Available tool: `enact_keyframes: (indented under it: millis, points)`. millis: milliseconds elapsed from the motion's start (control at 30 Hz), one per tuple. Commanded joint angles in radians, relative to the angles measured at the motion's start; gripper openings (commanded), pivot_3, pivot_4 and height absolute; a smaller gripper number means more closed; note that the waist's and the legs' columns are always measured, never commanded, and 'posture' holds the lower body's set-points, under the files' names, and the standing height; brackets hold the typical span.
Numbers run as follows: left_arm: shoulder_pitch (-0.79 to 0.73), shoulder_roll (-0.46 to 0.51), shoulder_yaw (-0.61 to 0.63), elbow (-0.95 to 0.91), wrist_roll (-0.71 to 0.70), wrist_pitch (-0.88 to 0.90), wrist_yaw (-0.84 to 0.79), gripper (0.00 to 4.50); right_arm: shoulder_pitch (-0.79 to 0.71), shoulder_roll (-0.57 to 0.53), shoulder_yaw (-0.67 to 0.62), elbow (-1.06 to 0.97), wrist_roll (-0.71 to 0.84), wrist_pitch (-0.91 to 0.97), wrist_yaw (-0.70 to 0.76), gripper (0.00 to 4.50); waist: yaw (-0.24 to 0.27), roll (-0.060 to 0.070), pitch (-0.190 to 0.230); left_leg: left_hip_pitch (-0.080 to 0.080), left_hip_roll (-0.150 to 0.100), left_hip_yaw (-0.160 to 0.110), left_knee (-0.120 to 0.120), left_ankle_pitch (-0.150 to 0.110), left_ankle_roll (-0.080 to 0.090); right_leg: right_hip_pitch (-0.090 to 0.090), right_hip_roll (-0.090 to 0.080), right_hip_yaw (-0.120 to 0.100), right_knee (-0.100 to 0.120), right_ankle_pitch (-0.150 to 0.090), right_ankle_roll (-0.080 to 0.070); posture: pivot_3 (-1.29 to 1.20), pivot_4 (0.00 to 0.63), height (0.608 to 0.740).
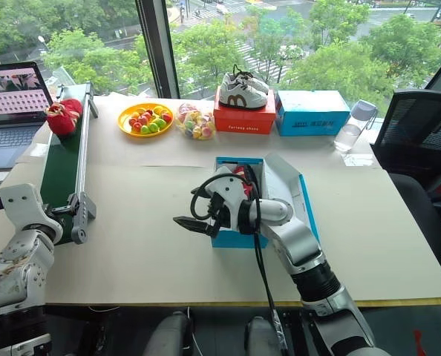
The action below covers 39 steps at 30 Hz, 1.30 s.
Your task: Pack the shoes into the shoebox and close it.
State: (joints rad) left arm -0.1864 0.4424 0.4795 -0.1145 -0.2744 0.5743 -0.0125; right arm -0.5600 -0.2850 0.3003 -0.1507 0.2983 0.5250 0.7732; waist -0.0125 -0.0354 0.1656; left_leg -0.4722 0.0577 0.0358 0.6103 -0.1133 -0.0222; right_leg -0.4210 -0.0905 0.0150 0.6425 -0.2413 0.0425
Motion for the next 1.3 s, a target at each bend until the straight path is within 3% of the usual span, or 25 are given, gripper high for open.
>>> enact_keyframes:
  millis: [33, 1267, 1300]
  points:
    - [-0.013, 0.018, 0.007, -0.015, 0.017, 0.0, 0.006, 4.46, 0.002, 0.007, -0.023, -0.034, 0.008, -0.014, -0.009, 4.5, 0.0, 0.0, 0.0, 0.0, 0.0, 0.0, 0.0, 0.0, 0.0, 0.0, 0.0, 0.0, 0.0, 0.0, 0.0, 0.0, 0.15, 0.739]
    - [0.001, 0.01, 0.039, 0.05, 0.016, -0.01, 0.025, 4.46, 0.025, -0.01, -0.037, -0.065, 0.018, -0.008, -0.016, 4.5, 0.0, 0.0, 0.0, 0.0, 0.0, 0.0, 0.0, 0.0, 0.0, 0.0, 0.0, 0.0, 0.0, 0.0, 0.0, 0.0, 0.15, 0.739]
    - [-0.001, 0.004, 0.045, 0.046, 0.008, -0.023, 0.023, 4.22, 0.021, -0.008, -0.042, -0.066, 0.022, -0.005, -0.017, 4.5, 0.0, 0.0, 0.0, 0.0, 0.0, 0.0, 0.0, 0.0, 0.0, 0.0, 0.0, 0.0, 0.0, 0.0, 0.0, 0.0, 0.15, 0.739]
